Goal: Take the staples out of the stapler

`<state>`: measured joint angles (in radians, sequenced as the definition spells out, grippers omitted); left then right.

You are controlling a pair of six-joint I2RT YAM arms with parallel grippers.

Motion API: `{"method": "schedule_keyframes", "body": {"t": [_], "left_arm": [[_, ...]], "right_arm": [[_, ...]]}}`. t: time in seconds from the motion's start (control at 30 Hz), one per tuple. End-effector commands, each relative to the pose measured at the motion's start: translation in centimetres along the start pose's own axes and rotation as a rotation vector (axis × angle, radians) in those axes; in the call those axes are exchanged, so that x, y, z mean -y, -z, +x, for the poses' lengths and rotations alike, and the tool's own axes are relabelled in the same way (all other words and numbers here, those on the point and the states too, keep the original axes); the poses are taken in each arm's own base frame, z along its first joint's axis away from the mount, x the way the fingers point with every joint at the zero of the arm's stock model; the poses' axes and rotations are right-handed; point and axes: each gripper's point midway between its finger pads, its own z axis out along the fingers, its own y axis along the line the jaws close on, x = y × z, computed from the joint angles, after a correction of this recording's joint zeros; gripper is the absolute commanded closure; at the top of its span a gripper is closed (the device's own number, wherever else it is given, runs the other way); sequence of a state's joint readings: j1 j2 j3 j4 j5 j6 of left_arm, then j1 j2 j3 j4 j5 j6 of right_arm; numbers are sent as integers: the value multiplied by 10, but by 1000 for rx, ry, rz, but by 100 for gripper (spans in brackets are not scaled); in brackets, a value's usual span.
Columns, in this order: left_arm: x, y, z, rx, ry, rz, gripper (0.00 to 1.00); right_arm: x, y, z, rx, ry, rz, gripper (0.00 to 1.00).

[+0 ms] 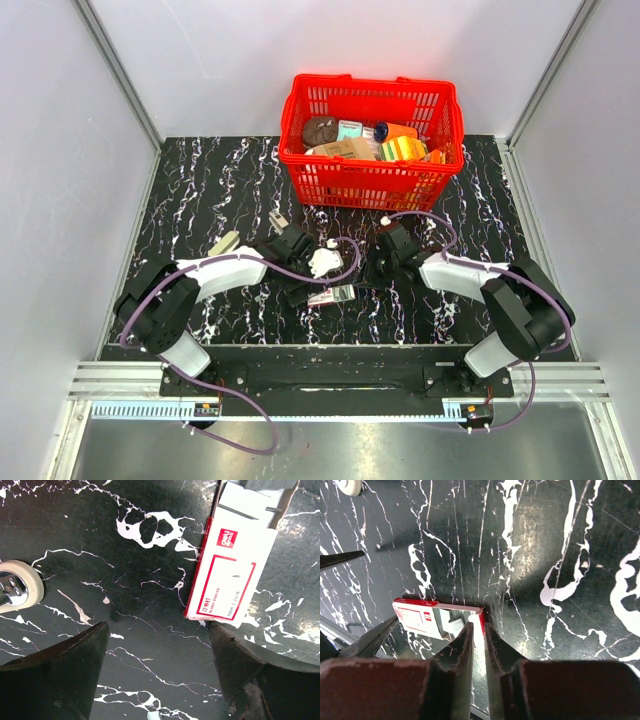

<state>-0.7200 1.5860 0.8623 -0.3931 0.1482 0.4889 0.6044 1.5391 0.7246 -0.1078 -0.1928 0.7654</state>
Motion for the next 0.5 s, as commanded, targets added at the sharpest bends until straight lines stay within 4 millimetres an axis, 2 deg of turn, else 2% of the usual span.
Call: {"method": "schedule_keyframes", "body": {"t": [0.0,0.03,0.47], "left_arm": [[-9,-8,-4,-5,-19,-49,14],[-10,-8,-4,-7,-16,-52,14],[-8,-9,-5,-10,-24,-50,15]], "right_arm": [[-15,-2,0,-10,-33,-93,82],[-19,-3,-2,0,-31,-116,82],[-11,-4,7,-12,-50,-113,84]]}}
